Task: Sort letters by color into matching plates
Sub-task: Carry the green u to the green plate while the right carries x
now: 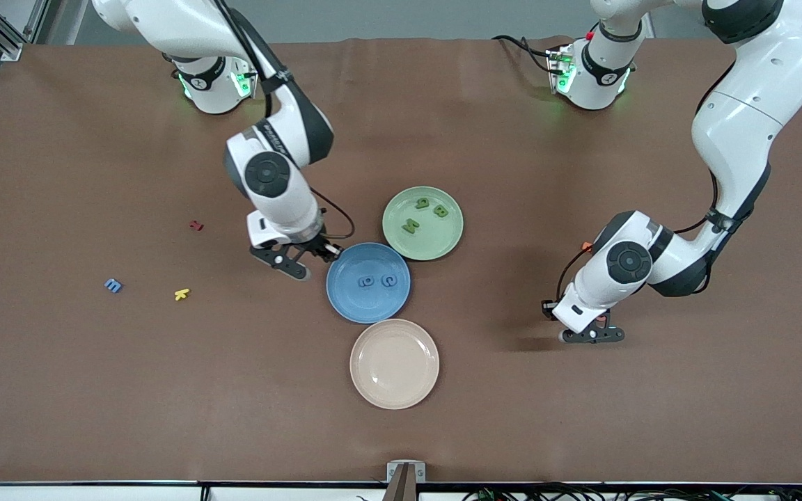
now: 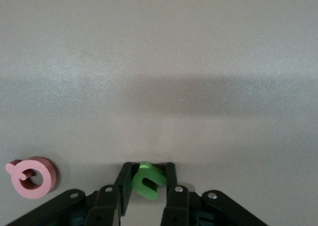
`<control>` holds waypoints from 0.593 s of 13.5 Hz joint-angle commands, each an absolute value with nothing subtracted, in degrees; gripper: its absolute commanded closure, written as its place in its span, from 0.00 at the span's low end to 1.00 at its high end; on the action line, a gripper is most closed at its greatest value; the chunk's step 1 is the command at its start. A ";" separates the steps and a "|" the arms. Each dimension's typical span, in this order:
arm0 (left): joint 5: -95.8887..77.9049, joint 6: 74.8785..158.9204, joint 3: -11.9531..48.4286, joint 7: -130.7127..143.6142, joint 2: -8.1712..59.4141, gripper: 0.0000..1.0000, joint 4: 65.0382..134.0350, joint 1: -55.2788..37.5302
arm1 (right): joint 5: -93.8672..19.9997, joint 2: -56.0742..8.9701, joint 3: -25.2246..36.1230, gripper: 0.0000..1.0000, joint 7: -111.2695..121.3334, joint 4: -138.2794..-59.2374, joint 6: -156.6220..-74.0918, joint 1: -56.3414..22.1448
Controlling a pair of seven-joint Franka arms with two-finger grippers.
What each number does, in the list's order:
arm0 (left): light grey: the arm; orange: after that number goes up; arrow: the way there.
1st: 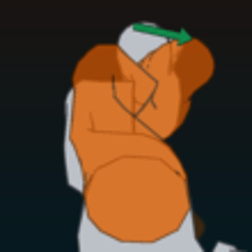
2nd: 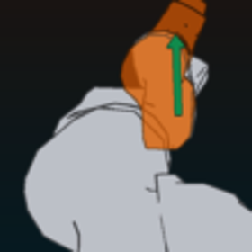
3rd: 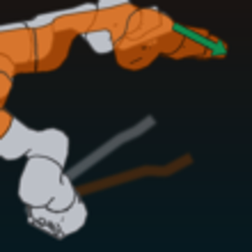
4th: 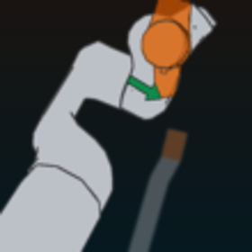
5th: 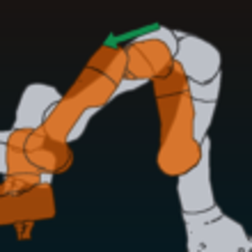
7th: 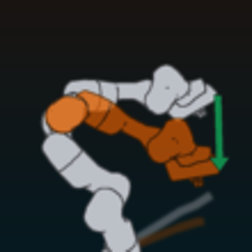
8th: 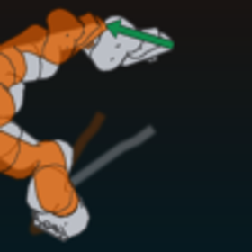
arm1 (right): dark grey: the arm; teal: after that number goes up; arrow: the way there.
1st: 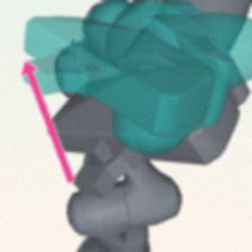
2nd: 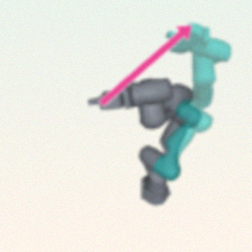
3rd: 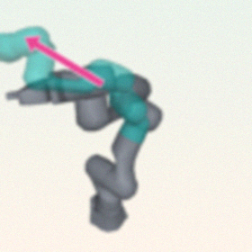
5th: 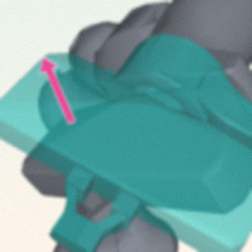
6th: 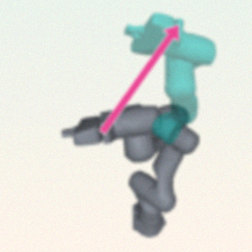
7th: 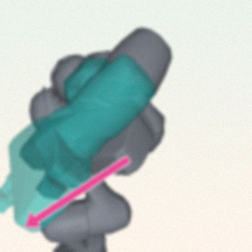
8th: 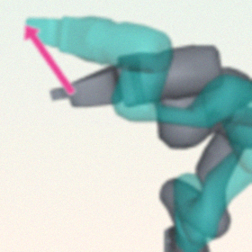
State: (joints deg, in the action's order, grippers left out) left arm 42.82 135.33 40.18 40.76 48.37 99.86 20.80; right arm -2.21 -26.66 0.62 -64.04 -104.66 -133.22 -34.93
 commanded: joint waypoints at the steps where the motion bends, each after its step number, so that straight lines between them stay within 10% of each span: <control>1: 43.77 136.94 39.55 41.31 48.34 0.83 100.19 20.57 | -2.20 -33.64 1.41 1.00 -70.91 -96.08 -132.45 -38.13; 8: 43.42 123.07 49.46 52.62 46.84 0.83 100.63 20.83 | -1.58 -39.46 1.67 1.00 -75.50 -90.35 -132.63 -40.96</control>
